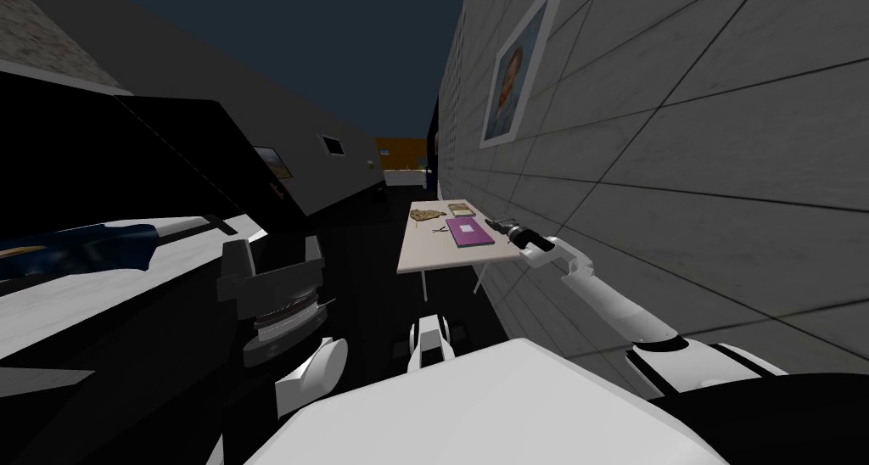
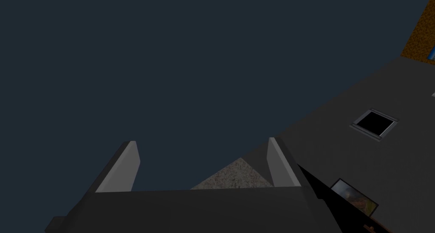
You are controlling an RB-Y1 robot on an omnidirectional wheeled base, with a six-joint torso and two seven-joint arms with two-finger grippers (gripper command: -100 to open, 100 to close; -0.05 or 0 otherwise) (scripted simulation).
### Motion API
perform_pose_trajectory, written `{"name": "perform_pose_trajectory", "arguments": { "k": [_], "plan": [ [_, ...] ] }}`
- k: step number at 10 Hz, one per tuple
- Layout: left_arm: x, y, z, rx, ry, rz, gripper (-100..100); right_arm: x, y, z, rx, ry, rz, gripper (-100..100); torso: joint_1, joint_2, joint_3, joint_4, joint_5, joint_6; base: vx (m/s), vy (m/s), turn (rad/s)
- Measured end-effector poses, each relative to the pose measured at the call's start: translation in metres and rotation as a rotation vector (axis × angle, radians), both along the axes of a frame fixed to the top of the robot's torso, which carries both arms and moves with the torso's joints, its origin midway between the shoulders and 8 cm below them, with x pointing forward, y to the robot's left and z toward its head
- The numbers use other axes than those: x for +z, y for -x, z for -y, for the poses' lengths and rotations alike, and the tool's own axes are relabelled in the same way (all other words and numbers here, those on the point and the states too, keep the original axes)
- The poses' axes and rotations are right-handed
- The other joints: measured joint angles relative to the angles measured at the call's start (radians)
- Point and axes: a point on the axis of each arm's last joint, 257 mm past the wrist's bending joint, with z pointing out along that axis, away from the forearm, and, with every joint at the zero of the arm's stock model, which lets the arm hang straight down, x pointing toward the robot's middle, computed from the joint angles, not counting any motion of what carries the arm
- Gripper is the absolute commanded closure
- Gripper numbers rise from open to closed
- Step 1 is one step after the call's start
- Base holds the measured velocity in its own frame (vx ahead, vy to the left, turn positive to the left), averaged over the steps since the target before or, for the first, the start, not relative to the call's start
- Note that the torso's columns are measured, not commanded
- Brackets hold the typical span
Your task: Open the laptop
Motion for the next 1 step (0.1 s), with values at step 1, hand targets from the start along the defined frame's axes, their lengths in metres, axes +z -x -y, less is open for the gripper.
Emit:
{"name": "perform_pose_trajectory", "arguments": {
  "k": [1],
  "plan": [
    [0.0000, 0.0000, 0.0000, 0.000, 0.000, 0.000, 0, 0.0000, 0.0000, 0.0000, 0.000, 0.000, 0.000, 0, 0.000, 0.000, 0.000, 0.000, 0.000, 0.000, 0.000, 0.000, 0.000]
  ]
}}
